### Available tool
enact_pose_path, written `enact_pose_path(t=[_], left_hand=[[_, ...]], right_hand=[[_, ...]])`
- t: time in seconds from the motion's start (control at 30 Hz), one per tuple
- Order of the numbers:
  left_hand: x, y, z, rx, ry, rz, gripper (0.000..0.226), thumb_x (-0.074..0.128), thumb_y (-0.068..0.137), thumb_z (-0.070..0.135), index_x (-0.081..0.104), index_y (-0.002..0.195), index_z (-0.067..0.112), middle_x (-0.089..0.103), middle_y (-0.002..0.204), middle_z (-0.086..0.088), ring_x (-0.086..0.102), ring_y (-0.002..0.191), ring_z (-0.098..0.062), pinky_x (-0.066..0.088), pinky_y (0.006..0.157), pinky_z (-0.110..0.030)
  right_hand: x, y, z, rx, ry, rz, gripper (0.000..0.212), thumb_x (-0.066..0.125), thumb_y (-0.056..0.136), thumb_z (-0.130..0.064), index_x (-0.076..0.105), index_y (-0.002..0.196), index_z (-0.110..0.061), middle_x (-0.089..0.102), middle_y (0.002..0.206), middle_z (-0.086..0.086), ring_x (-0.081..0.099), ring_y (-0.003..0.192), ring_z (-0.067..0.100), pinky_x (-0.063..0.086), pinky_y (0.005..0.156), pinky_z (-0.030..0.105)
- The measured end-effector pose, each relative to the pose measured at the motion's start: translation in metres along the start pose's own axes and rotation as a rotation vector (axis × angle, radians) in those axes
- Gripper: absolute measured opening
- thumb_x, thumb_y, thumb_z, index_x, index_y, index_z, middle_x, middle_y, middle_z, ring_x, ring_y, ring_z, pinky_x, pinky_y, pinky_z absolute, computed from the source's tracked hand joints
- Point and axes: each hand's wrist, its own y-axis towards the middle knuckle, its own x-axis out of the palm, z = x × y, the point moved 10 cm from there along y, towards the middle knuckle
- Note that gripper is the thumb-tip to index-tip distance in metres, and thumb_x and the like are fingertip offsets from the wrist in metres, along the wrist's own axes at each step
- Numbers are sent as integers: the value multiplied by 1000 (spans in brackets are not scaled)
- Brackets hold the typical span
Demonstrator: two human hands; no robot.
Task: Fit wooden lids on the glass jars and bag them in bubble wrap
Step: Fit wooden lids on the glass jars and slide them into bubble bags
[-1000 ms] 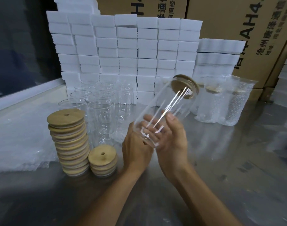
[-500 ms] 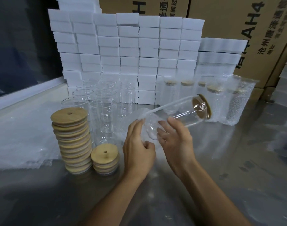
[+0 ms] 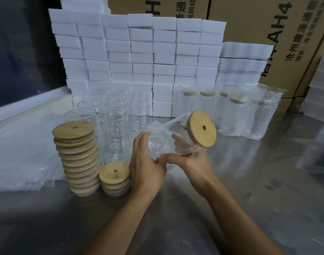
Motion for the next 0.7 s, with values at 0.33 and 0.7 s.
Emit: enact_pose_path(t=[0.33,0.7], left_hand=[[12,-7,12,124,87,-73,86,65,69,-12,38,146,12,30,157,3,32,124,-7,22,87,5],[17,-4,10,140,92,-101,89,64,63,-16,40,145,8,30,158,3,29,128,-9,27,89,-9]], right_hand=[[-13,8,13,97,172,-72,81,78,46,-9,48,118,-29,62,131,15,59,127,24,48,106,47],[-2,12,15,-111,-122,-44,66,86,61,10,65,109,-30,73,100,-21,66,100,-8,53,79,13]])
